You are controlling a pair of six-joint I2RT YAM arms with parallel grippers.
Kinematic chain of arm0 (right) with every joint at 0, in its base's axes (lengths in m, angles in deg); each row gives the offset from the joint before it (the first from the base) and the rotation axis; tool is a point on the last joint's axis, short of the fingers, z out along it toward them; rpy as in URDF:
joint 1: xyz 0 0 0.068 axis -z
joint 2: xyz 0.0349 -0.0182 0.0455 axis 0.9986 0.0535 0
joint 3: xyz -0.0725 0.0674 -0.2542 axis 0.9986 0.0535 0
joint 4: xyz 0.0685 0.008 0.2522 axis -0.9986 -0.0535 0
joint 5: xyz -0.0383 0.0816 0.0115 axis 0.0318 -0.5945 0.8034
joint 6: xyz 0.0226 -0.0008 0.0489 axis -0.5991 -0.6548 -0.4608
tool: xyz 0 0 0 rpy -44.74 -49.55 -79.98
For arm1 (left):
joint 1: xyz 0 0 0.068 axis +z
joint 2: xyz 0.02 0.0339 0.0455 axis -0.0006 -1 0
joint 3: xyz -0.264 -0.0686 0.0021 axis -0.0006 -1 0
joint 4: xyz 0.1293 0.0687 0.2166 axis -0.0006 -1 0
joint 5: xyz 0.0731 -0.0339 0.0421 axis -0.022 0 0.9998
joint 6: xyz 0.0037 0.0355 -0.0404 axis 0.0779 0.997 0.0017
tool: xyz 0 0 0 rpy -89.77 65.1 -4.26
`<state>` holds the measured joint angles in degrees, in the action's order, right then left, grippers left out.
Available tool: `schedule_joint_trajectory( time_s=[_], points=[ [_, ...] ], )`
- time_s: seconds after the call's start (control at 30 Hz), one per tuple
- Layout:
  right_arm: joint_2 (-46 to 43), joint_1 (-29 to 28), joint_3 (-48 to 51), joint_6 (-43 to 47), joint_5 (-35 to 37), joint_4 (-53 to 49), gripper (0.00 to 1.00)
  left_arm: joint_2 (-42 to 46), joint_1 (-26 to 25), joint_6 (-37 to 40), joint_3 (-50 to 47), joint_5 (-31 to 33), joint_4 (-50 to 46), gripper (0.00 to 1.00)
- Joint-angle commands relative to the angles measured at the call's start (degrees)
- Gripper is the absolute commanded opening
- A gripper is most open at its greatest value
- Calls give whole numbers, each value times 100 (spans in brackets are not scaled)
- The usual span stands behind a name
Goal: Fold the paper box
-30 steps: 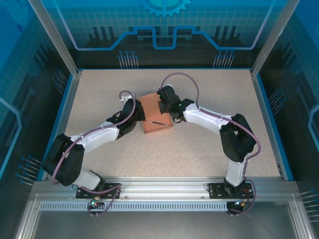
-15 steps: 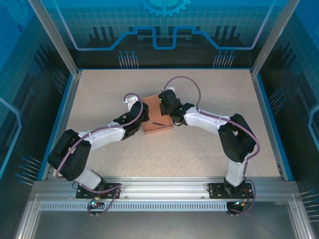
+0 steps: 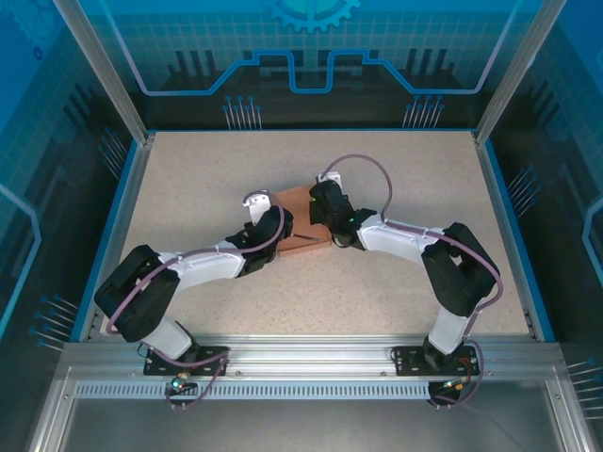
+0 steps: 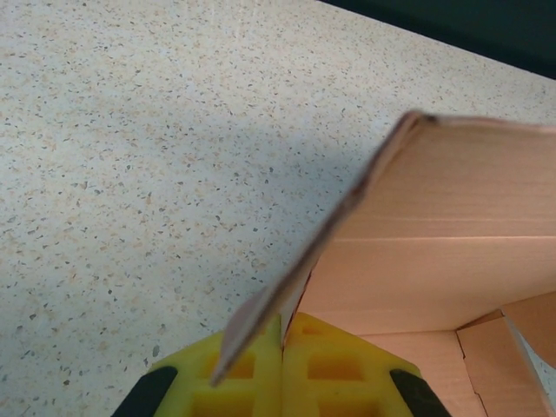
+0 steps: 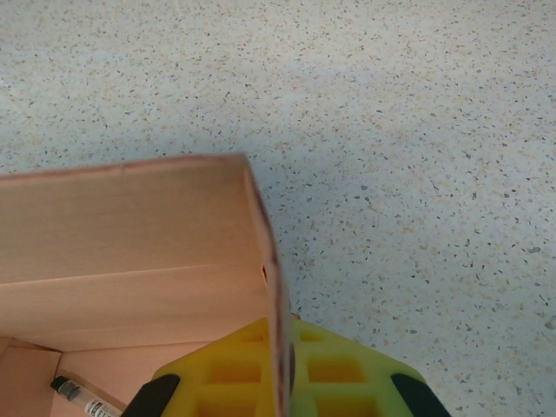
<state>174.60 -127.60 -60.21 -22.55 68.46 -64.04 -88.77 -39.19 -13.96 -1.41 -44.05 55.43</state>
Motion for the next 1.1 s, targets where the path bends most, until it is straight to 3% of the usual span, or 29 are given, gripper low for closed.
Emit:
schedule_joint_trajectory(
  time_s=[0.0, 0.47, 1.07],
  points=[
    [-196, -109, 344, -303, 72, 348, 0, -7, -115, -211, -215, 275, 384, 0],
    [-514, -387, 1312, -749, 312, 1268, 0, -8, -450, -326, -818, 620, 631, 0],
    [-638, -757, 1941, -1619, 755, 1446, 3, 134, -606, -353, -1325, 876, 686, 0]
  ],
)
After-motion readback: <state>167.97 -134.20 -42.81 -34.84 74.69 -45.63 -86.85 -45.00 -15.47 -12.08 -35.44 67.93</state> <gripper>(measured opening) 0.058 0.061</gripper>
